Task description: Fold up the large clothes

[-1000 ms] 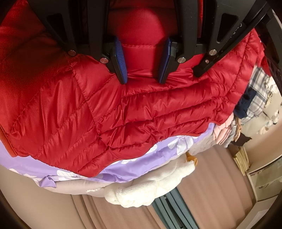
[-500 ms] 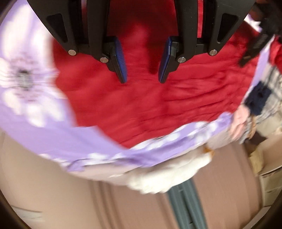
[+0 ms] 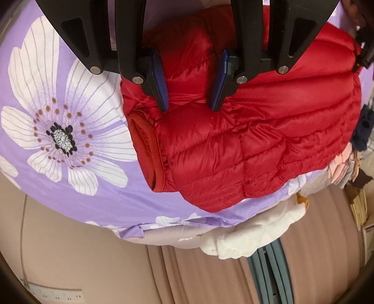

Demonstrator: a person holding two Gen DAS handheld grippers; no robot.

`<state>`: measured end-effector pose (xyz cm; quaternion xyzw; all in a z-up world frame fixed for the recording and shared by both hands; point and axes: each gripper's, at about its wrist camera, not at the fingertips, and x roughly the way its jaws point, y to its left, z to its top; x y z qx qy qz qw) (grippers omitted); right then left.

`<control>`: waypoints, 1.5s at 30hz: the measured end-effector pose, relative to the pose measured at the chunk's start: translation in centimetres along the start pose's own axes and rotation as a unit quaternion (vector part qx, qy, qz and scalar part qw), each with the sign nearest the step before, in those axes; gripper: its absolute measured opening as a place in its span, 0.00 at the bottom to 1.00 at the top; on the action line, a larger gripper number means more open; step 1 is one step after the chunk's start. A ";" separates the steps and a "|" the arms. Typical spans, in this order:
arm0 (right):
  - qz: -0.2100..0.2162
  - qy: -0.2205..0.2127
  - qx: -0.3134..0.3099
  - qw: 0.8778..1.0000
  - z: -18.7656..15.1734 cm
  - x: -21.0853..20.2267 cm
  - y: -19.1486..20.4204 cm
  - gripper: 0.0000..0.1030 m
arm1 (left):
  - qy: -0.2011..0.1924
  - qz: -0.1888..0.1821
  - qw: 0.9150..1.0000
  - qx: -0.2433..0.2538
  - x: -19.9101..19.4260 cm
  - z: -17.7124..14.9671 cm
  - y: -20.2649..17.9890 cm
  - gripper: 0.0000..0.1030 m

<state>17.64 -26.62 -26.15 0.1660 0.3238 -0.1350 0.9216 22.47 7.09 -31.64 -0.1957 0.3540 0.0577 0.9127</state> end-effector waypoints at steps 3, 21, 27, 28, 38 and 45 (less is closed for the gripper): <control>0.012 -0.003 0.007 1.000 -0.2 -0.2 -0.6 0.35 | -0.001 -0.012 1.000 -0.008 -0.1 0.0 0.5 0.76; 0.039 -0.018 0.017 0.999 -1.8 -1.6 -1.6 0.35 | 0.020 -0.038 0.999 -0.012 -1.2 -0.4 1.2 0.78; 0.049 -0.021 0.025 0.998 -2.0 -1.7 -1.9 0.35 | 0.097 -0.195 0.972 -0.090 -2.1 -1.6 1.2 0.81; 0.050 -0.021 0.025 0.998 -2.1 -1.7 -1.9 0.35 | 0.108 -0.219 0.965 -0.099 -1.9 -1.8 0.9 0.83; 0.054 -0.022 0.029 0.998 -2.1 -1.7 -2.0 0.35 | 0.083 -0.157 0.977 -0.115 2.5 0.4 -3.8 0.81; 0.064 -0.022 0.037 0.997 -2.0 -1.8 -2.0 0.35 | 0.019 -0.104 0.992 -0.074 2.9 0.1 -4.5 0.71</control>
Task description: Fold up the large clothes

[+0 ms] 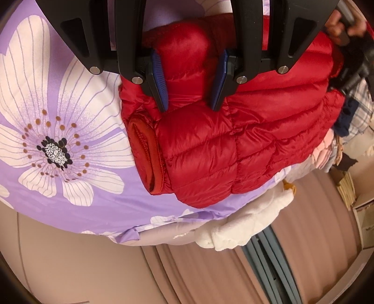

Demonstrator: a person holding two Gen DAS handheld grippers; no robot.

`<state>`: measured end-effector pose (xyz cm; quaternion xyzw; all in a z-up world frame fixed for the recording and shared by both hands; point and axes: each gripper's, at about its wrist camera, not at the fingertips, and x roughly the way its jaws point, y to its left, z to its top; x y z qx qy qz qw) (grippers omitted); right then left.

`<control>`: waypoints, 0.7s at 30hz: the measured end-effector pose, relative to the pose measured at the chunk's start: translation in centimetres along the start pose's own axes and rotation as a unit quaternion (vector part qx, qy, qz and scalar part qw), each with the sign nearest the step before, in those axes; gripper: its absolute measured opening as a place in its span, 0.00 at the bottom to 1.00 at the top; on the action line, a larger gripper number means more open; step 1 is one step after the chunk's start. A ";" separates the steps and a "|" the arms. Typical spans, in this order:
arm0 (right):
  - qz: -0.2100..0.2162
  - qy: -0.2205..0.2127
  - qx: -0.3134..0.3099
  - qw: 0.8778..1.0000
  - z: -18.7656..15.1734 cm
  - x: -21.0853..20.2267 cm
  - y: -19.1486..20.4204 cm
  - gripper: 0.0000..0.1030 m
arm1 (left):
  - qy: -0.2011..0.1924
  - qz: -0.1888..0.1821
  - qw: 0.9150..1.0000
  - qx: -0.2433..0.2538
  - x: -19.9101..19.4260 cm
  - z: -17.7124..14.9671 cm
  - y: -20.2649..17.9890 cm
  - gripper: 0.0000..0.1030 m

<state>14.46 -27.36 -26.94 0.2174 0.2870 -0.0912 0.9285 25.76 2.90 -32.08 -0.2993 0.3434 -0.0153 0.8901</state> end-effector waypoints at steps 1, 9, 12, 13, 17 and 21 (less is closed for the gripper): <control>-0.003 0.001 -0.002 1.000 0.1 0.1 0.2 0.35 | 0.000 -0.001 1.000 -0.009 0.1 0.2 0.2 0.70; -0.030 0.038 -0.044 0.998 2.4 3.2 2.1 0.36 | -0.008 0.037 0.999 -0.020 1.2 1.1 -0.7 0.73; -0.003 0.048 -0.020 0.999 3.4 4.4 1.5 0.36 | -0.008 0.041 0.999 -0.010 1.8 1.4 -1.0 0.73; -0.002 0.049 -0.020 0.999 3.4 4.5 1.6 0.36 | -0.011 0.040 0.999 -0.010 1.7 1.3 -0.8 0.73; -0.029 0.035 -0.041 0.998 3.1 2.6 2.5 0.36 | -0.016 0.014 1.000 -0.020 1.5 1.1 0.0 0.74; -0.053 0.012 -0.087 0.995 3.4 0.0 3.1 0.46 | -0.019 -0.013 0.999 -0.028 1.1 0.9 0.6 0.74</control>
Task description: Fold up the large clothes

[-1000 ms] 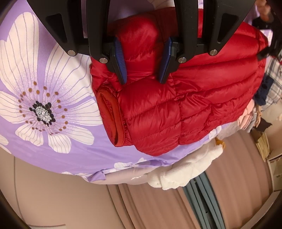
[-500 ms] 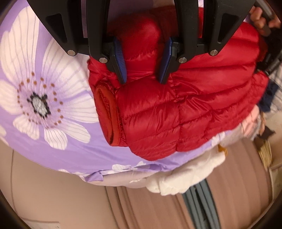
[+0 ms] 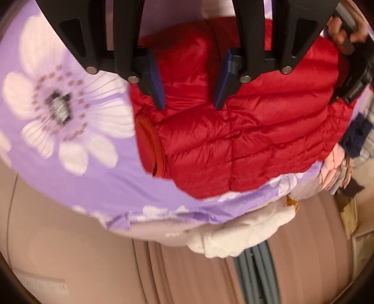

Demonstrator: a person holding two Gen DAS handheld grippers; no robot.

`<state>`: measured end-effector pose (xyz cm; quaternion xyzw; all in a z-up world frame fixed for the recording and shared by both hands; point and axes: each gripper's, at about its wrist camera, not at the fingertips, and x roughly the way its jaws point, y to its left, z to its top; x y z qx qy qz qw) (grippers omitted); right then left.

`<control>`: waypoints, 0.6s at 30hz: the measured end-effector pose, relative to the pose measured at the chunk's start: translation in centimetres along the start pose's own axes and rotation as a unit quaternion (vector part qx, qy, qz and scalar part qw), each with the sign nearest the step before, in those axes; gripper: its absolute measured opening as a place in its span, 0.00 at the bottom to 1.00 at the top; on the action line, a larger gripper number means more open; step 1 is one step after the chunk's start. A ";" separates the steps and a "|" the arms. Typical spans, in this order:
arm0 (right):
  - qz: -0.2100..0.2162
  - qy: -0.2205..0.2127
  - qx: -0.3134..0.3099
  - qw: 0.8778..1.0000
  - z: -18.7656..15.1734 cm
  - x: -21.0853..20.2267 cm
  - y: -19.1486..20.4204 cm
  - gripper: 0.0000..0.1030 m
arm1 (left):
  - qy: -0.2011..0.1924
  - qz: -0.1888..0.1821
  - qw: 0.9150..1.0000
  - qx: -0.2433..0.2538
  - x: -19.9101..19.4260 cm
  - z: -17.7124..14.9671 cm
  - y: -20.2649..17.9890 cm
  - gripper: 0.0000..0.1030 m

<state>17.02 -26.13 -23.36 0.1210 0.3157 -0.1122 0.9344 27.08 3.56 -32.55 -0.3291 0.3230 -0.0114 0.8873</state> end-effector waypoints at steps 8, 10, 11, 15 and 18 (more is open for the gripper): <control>-0.022 0.024 0.103 0.994 -0.6 0.2 -4.5 0.86 | -0.003 -0.009 1.000 -0.002 -0.3 -0.2 -0.1 0.74; -0.020 0.049 0.125 0.991 -1.7 2.0 -5.3 0.86 | -0.004 -0.008 1.000 -0.002 -0.3 -0.2 -0.1 0.74; -0.008 0.040 0.139 0.989 -2.4 2.4 -5.8 0.88 | -0.004 -0.007 1.000 -0.002 -0.3 -0.2 -0.2 0.74; -0.021 0.028 0.119 0.992 -2.6 2.5 -4.8 0.88 | -0.005 -0.004 1.000 0.000 -0.4 -0.3 -0.2 0.73; -0.019 0.028 0.107 0.994 -2.4 2.8 -4.3 0.80 | -0.008 0.004 1.000 0.006 -0.5 -0.3 -0.5 0.71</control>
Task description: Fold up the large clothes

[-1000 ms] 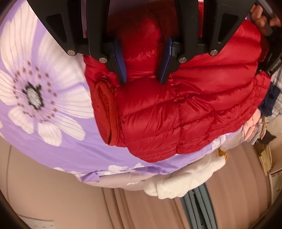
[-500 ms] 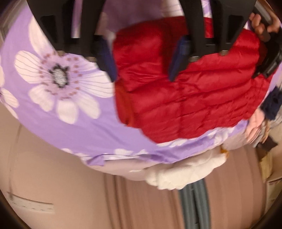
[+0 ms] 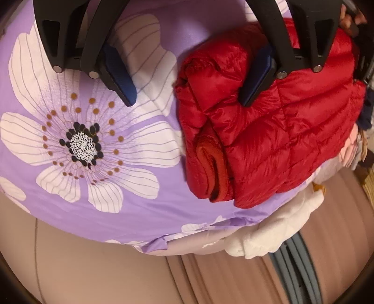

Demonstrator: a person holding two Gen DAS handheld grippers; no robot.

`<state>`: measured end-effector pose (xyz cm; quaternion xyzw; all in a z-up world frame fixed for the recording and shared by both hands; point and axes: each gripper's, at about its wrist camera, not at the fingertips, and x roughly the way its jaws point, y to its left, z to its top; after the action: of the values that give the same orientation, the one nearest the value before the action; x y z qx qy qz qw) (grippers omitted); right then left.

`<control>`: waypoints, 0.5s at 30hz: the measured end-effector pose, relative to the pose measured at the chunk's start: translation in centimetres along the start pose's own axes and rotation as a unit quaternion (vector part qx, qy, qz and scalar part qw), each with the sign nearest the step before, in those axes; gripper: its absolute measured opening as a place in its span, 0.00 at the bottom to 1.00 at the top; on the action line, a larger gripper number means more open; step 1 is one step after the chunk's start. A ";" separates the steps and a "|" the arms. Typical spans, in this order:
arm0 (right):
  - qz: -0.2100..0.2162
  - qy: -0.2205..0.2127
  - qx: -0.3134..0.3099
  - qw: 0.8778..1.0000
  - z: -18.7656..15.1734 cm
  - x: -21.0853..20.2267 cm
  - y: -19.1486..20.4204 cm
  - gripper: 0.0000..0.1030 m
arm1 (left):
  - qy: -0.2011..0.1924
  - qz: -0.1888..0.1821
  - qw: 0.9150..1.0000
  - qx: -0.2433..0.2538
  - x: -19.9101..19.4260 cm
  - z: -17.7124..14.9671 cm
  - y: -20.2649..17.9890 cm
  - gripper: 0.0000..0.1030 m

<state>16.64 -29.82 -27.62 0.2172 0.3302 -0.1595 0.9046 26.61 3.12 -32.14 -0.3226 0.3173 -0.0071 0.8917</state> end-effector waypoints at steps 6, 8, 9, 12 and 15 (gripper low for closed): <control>0.034 0.000 -0.029 0.999 0.2 0.0 0.9 0.55 | -0.034 0.099 0.987 0.122 -1.1 -0.4 -4.8 0.50; 0.022 0.007 -0.043 0.999 0.2 0.4 1.4 0.55 | -0.067 0.136 0.969 0.195 -2.0 -1.2 -7.3 0.40; 0.022 0.010 -0.044 0.999 0.2 0.5 1.4 0.55 | -0.086 0.151 0.957 0.234 -2.5 -1.7 -8.6 0.38; 0.033 0.014 -0.032 0.999 0.1 0.5 0.9 0.55 | -0.125 0.164 0.931 0.302 -4.2 -2.8 -11.0 0.32; 0.032 0.013 -0.033 0.999 0.0 0.5 0.9 0.55 | -0.140 0.111 0.940 0.289 -6.7 -2.0 -12.1 0.30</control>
<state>17.43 -29.18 -27.69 0.2001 0.3400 -0.1166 0.9115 22.40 -6.18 -22.54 -0.0109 0.2075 0.0460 0.9771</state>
